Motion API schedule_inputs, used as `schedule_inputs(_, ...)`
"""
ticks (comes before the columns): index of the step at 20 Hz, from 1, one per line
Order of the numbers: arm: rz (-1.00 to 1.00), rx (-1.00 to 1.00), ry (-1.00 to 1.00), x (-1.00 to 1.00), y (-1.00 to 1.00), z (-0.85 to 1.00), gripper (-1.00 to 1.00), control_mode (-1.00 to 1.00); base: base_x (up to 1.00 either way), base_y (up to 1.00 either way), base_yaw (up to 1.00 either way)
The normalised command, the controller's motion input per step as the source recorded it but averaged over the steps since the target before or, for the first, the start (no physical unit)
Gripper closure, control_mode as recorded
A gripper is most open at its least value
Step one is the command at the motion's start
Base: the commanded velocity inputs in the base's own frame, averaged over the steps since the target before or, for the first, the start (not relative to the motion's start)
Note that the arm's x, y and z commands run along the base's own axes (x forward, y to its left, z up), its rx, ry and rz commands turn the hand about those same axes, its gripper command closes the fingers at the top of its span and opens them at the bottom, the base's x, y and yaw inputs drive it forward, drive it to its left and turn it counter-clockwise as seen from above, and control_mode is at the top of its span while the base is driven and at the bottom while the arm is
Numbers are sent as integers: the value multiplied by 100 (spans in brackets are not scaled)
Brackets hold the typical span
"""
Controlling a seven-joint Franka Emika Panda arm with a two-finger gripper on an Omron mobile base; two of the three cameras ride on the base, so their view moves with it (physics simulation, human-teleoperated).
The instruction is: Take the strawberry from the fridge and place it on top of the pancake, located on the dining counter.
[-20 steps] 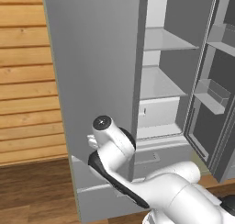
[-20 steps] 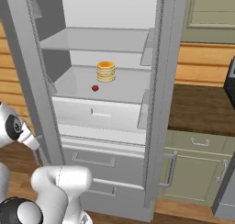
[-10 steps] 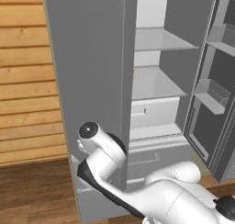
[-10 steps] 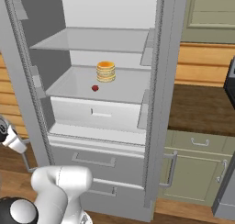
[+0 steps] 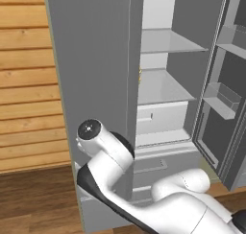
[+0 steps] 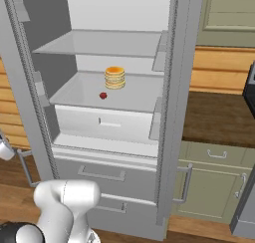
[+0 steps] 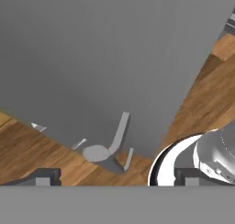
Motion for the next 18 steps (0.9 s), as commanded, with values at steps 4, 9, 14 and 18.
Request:
schedule_inputs(4, 4, 20, -3, -52, -14, 57, -100, -100, 0, 0, 0)
schedule_inputs(9, 14, 36, -14, -53, -45, 52, -100, -100, 0, 0, 0)
schedule_inputs(14, 14, 35, -12, -34, -44, 54, -100, -100, 0, 0, 0)
schedule_inputs(18, 8, 61, 0, 0, -58, 48, -100, -100, 0, 0, 0)
